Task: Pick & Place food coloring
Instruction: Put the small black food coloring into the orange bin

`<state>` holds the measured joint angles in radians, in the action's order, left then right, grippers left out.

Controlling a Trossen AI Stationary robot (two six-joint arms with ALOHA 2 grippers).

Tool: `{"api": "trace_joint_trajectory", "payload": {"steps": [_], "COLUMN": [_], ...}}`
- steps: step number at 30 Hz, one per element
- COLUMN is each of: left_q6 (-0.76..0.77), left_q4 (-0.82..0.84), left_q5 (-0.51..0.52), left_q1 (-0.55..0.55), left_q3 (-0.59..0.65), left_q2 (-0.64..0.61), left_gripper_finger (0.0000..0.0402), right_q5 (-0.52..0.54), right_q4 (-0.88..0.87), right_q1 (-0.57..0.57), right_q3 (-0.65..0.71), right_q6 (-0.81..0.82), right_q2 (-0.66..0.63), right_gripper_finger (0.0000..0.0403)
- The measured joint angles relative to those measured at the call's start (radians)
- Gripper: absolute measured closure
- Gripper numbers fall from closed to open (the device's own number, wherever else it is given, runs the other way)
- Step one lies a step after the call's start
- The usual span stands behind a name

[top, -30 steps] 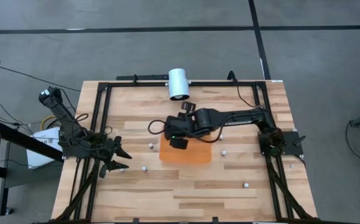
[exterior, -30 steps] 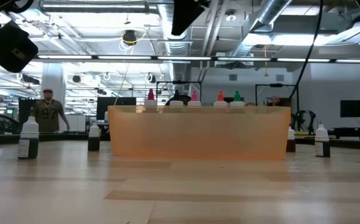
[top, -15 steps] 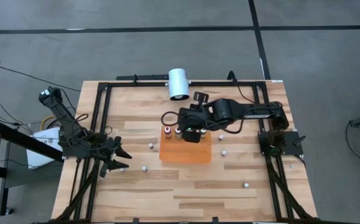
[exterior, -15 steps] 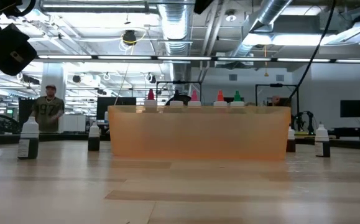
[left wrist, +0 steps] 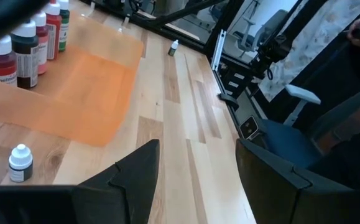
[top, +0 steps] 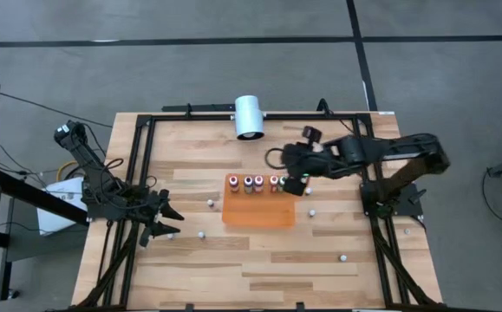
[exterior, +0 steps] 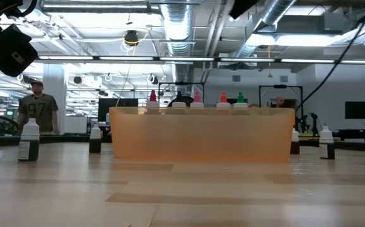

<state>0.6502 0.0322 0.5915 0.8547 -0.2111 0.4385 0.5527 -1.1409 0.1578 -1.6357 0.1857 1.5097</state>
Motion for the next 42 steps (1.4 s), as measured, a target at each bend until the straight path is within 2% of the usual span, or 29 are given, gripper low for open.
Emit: {"api": "trace_joint_trajectory", "payload": {"steps": [8,14,28,42], "left_q6": [0.002,-0.005,-0.043,-0.071], "left_q4": [-0.009,-0.038,-0.098,-0.114], "left_q5": [0.033,0.067,0.104,0.095], "left_q1": [-0.001,-0.001,-0.001,-0.026], "left_q3": [0.0,0.0,0.0,0.0], "left_q2": [0.0,0.0,-0.001,0.0], "left_gripper_finger": [0.0198,0.0198,0.0198,0.0198], "right_q5": [-0.002,-0.006,-0.031,-0.033], "right_q4": [0.207,0.32,0.478,0.675], "right_q1": [0.045,0.086,0.166,0.255], "right_q3": [0.338,0.517,0.773,1.015], "right_q6": [0.075,0.108,0.184,0.259], "right_q2": [-0.274,-0.433,-0.663,-0.919], "right_gripper_finger": [0.0316,0.0316,0.0316,0.0316]}}
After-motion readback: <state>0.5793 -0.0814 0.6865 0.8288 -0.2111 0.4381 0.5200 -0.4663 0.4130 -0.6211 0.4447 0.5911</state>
